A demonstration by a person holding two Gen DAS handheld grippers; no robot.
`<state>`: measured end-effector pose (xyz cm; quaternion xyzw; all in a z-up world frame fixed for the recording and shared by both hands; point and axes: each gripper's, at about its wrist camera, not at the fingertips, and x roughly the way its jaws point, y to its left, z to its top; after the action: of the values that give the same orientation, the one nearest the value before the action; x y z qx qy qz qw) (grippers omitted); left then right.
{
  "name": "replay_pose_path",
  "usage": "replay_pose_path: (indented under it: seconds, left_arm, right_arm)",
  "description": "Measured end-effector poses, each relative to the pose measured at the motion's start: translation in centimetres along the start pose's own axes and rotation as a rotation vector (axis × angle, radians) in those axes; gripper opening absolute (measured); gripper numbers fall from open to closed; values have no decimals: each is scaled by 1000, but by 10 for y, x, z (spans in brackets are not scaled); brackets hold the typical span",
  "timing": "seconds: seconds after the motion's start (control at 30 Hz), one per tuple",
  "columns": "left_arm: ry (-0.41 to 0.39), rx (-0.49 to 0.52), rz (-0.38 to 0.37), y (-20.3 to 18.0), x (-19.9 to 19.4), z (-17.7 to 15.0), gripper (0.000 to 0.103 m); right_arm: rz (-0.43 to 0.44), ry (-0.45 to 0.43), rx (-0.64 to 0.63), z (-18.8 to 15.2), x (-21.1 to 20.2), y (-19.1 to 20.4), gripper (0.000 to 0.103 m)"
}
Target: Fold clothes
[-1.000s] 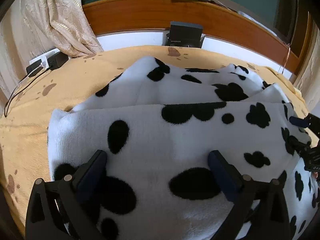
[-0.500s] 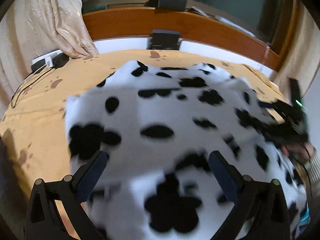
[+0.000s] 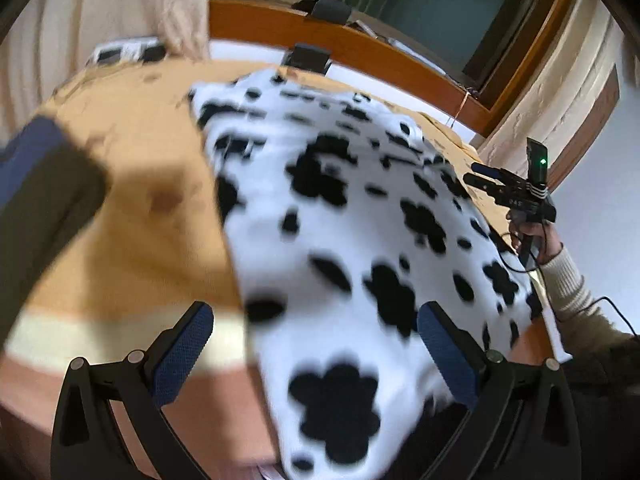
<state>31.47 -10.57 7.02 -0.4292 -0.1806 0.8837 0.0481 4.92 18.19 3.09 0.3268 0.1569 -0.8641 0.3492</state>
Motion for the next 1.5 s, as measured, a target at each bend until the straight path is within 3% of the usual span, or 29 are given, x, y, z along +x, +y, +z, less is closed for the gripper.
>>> replay_pose_path:
  seconds: [0.2, 0.3, 0.37, 0.47, 0.57, 0.73, 0.87, 0.93, 1.07, 1.1, 1.2, 1.23, 1.5]
  left_arm:
    - [16, -124, 7, 23, -13, -51, 102]
    - [-23, -109, 24, 17, -21, -61, 102]
    - [-39, -59, 90, 5, -20, -58, 102]
    - [-37, 101, 226, -31, -6, -49, 102]
    - [-24, 296, 246, -79, 16, -40, 102]
    - [-11, 562, 147, -158, 53, -29, 102]
    - [23, 664, 15, -209, 78, -25, 102]
    - [37, 702, -14, -230, 89, -27, 102]
    - [51, 743, -42, -252, 105, -26, 102]
    - [49, 740, -48, -254, 107, -27, 102]
    - [42, 727, -60, -257, 110, -28, 102]
    - [39, 721, -61, -257, 111, -29, 102]
    - [32, 662, -41, -242, 113, -27, 102]
  right_arm:
    - [7, 16, -23, -22, -3, 16, 94]
    - [45, -27, -95, -27, -21, 32, 94]
    - [65, -43, -158, -31, -34, 44, 94]
    - [81, -59, -248, -40, -55, 60, 94]
    - [61, -45, -202, -60, -78, 39, 94]
    - [26, -20, -124, -95, -117, 6, 94]
    - [7, -1, -59, -122, -148, -21, 94]
    - [68, 3, 7, -137, -160, -30, 94]
    - [161, 24, 70, -160, -176, -32, 93]
    - [178, 34, 77, -163, -176, -27, 89]
    - [244, 84, 131, -173, -165, -14, 55]
    - [257, 100, 137, -177, -161, -10, 52]
    - [355, 179, 197, -191, -139, 6, 52]
